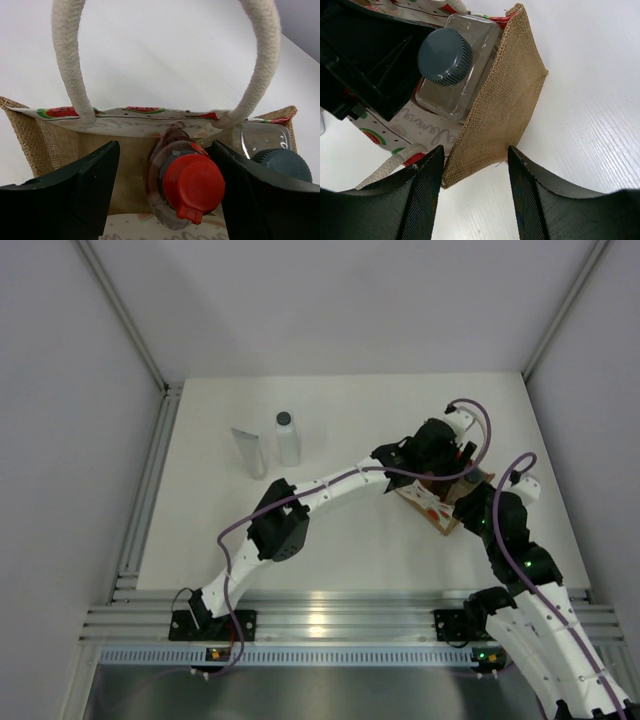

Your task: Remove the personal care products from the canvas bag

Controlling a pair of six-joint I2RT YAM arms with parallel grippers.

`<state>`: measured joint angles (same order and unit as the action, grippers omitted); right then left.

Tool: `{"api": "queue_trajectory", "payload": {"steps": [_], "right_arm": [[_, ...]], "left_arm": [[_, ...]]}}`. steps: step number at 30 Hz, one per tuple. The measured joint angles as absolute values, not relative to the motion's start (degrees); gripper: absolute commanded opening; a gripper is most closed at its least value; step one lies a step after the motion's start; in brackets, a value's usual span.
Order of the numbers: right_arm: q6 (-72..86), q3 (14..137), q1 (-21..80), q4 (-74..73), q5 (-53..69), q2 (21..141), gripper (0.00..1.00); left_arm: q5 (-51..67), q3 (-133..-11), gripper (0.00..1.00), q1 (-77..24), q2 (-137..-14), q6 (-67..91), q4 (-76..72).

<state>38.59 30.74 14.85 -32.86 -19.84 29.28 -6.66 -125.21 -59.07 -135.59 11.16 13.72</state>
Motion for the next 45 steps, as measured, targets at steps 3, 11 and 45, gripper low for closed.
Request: {"api": "queue_trajectory", "payload": {"steps": [3, 11, 45], "right_arm": [[38.54, 30.74, 14.85, -32.88, -19.64, 29.23, 0.52], [38.13, 30.74, 14.85, -32.99, -19.35, 29.23, 0.53], [37.98, 30.74, 14.85, -33.01, -19.40, 29.34, 0.53]], "left_arm": [[-8.25, -125.80, 0.77, -59.16, -136.49, 10.90, 13.28], [-9.28, -126.08, 0.75, -59.13, -137.40, 10.74, 12.99], [-13.06, -124.99, 0.00, -59.64, -135.74, 11.79, 17.39]]}}
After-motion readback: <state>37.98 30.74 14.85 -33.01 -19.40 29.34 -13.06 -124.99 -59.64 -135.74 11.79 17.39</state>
